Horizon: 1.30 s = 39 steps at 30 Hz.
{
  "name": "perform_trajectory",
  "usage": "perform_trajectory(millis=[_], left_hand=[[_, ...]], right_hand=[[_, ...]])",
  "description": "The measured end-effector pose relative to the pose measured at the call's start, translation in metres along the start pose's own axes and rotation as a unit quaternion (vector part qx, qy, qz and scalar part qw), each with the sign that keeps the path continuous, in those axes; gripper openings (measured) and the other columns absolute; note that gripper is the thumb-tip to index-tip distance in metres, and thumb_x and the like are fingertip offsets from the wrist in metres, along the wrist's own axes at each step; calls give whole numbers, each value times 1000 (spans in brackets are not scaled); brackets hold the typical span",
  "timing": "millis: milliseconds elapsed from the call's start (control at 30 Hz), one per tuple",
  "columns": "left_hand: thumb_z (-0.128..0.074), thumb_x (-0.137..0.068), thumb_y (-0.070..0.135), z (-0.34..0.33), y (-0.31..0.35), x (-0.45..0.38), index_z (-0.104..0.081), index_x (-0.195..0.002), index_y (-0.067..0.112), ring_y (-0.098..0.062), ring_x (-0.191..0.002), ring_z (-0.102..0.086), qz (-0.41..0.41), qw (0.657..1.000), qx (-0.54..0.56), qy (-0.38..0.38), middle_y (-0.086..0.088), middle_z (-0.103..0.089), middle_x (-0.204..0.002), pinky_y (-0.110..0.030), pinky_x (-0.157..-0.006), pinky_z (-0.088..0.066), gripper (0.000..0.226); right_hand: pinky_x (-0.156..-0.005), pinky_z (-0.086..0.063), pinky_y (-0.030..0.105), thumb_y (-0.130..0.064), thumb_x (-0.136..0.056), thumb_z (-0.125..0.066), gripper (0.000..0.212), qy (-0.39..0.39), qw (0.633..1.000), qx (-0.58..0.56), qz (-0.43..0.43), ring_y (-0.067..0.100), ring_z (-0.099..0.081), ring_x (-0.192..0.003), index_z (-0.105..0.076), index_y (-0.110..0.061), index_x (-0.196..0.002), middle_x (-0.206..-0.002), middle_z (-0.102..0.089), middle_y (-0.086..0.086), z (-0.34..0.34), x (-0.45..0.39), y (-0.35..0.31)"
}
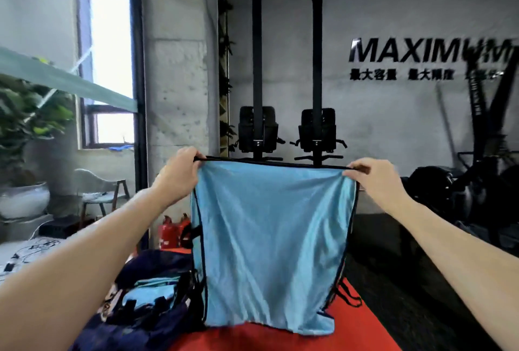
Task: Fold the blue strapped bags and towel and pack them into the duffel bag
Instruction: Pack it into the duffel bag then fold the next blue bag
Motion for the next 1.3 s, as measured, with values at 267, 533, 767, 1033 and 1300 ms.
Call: perform_trajectory(millis=[267,533,767,1033,1300], left_hand=[[-56,-97,5,96,58,-44,-67,-107,3,-27,-101,-57,-24,999,-24,32,-10,-66,-106,-35,-90,-43,15],[-63,-92,5,126,71,-52,-75,-109,9,-19,-102,-63,-5,1000,1,-28,-3,-71,-104,-34,-99,-47,21],[-63,-87,-3,135,75,-46,-75,-108,15,-7,-97,-66,15,992,127,-3,4,-73,-101,-23,-96,-46,30],[-66,-88,-4,109,60,-40,-69,-90,14,-7,-77,-64,2,981,192,-30,-1,-72,-86,-16,-67,-48,18],[-57,-88,-8,24,14,-67,-81,-74,37,0,-95,-68,3,980,89,-180,18,-76,-87,-19,-94,-49,52]], right_hand=[[-68,-47,24,-25,-75,-88,14,8,999,-37,-11,13,-61,-71,-76,-20,-81,-78,-73,0,78,-42,-68],[-71,-45,20,-24,-66,-93,22,-41,997,-51,-41,13,-68,-82,-80,-18,-83,-79,-76,0,112,-47,-91],[-89,-55,34,-10,-59,-92,36,-39,983,-166,-70,23,-65,-85,-70,-6,-87,-87,-71,15,117,-51,-85],[-59,-47,24,-21,-55,-94,44,-137,959,-218,-122,18,-55,-72,-54,-19,-71,-72,-57,7,97,-54,-49],[-42,-29,17,-19,-71,-89,42,-298,927,-100,-204,6,-44,-56,-71,-6,-107,-82,-62,6,44,-71,1]])
Point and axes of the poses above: each hand's wrist, its own x-axis away from the middle knuckle, its own z-axis out of the back of the hand, y = z × x, the point moved 6 cm from there along -x, towards the middle knuckle
